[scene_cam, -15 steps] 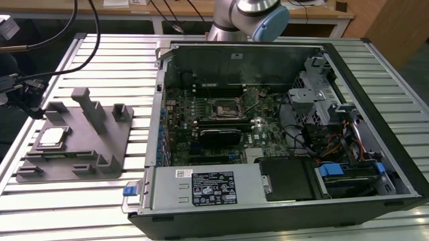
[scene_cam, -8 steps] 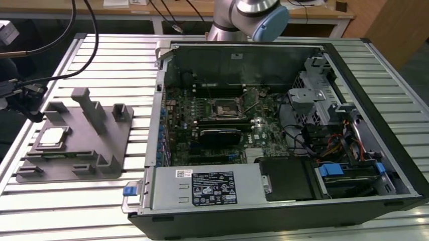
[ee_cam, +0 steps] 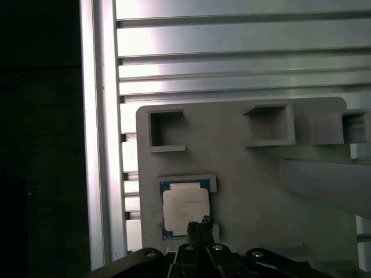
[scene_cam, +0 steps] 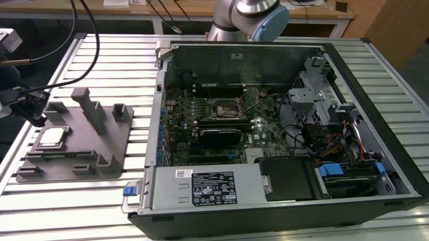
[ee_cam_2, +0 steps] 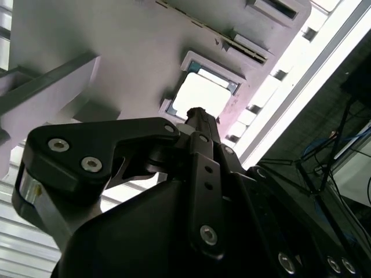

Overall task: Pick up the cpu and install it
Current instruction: 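Pick up the cpu and move it towards the insertion slot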

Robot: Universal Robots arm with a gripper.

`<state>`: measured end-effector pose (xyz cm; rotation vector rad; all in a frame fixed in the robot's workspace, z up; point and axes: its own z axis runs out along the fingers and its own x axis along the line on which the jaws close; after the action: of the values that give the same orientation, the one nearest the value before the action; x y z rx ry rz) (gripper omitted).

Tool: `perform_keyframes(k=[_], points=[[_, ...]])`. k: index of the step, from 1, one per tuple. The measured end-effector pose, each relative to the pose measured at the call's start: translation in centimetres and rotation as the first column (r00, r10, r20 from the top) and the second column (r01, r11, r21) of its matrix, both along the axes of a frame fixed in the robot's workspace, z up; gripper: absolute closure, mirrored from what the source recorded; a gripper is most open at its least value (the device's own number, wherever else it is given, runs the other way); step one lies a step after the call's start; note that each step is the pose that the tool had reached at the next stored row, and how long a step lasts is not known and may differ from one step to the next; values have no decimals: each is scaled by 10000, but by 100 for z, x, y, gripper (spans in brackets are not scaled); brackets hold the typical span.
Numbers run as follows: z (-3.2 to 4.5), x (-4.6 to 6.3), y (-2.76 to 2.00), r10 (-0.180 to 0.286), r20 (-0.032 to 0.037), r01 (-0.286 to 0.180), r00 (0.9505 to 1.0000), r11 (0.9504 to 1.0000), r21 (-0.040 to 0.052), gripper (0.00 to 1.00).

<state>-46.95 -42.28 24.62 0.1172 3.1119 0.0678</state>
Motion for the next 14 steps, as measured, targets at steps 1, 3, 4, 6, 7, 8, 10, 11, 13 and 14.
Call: perform_keyframes(k=[1, 3, 4, 6, 7, 8, 10, 11, 13, 14], points=[[-18, -3, -1, 0, 0, 0, 10000, 10000, 0, 89], [-54, -9, -4, 2, -2, -2, 10000, 10000, -1, 89], [-72, -12, -5, 2, -1, -2, 10000, 10000, -1, 89], [-109, -18, -5, 3, 0, -3, 10000, 10000, 0, 89], [-126, -20, -5, 5, -1, -5, 10000, 10000, 0, 89], [-144, -20, -5, 7, 0, -7, 10000, 10000, 0, 89], [-180, -20, -5, 10, -1, -10, 10000, 10000, 0, 89], [-199, -21, -5, 13, -1, -13, 10000, 10000, -1, 89], [-236, -22, -5, 21, 0, -21, 10000, 10000, 0, 89], [-254, -22, -5, 27, 0, -27, 10000, 10000, 0, 89]])
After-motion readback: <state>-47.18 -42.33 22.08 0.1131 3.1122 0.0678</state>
